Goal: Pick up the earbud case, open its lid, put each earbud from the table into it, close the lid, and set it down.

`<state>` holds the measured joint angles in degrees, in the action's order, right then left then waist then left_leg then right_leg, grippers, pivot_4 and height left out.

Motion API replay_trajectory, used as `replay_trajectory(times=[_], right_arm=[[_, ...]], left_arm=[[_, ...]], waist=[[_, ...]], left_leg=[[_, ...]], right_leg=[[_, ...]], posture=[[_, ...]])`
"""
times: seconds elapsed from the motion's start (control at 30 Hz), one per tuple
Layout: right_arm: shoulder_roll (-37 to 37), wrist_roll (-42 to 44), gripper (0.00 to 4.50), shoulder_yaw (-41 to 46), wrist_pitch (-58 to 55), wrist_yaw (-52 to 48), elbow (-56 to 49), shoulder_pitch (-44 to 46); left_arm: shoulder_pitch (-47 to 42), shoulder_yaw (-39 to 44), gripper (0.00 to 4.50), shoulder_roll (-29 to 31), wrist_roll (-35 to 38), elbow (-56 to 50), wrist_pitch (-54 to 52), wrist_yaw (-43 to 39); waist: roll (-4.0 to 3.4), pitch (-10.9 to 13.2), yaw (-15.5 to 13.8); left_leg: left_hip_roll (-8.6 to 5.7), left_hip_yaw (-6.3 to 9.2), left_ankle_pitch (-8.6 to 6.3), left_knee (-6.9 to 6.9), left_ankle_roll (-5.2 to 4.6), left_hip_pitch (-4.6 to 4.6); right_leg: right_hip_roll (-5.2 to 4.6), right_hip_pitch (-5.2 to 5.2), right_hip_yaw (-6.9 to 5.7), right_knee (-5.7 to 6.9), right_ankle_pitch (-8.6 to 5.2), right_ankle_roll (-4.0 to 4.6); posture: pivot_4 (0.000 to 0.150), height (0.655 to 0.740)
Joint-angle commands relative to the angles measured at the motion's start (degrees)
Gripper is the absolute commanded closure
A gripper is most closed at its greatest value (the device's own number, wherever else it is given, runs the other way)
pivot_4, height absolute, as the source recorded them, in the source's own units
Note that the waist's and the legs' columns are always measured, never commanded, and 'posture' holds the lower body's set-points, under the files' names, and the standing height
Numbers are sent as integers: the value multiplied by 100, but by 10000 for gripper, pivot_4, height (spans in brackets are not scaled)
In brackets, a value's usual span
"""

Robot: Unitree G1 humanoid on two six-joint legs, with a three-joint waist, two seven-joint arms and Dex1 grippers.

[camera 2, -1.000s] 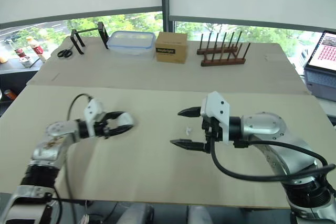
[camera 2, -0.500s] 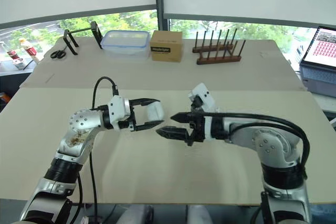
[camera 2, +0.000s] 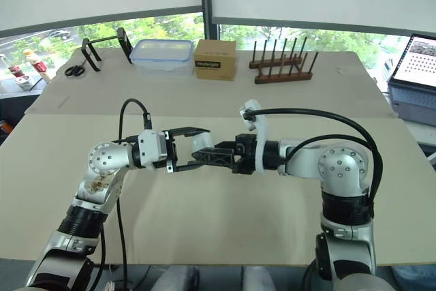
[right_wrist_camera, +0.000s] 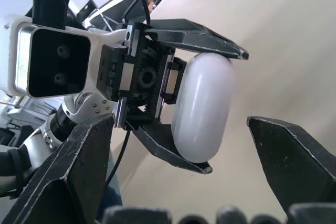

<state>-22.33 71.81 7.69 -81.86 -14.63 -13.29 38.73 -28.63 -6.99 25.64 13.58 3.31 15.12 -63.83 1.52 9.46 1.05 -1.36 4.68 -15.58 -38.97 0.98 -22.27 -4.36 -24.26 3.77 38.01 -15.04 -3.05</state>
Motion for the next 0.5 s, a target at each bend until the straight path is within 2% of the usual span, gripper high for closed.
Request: replay_trajectory(times=[0.03,0.33,0.37,0.5], right_arm=[[31,280,5494,109,-45,72,11,160],[52,565,35858,94,-47,233,234,207],[41,595,37396,85,-51,236,245,210],[15,680,37379,55,-60,218,276,220]], left_arm=[[-54,7,18609,25,43,-87,247,-11],[-72,-5,18609,-20,61,-89,374,84],[-86,2,18609,-36,56,-73,382,120],[-149,34,18609,-77,88,-16,449,177]], waist=[[0,0,2],[0,0,3],[0,0,2],[0,0,3]], left_leg=[[0,0,0,0,0,0],[-1,0,0,0,0,-1],[0,0,0,0,0,-1],[0,0,0,0,0,0]], right_leg=[[0,0,0,0,0,0],[-1,1,0,0,0,0],[0,0,0,0,0,0],[0,0,-1,0,0,0]], posture=[[1500,7400],[1500,7400],[1500,7400],[1500,7400]])
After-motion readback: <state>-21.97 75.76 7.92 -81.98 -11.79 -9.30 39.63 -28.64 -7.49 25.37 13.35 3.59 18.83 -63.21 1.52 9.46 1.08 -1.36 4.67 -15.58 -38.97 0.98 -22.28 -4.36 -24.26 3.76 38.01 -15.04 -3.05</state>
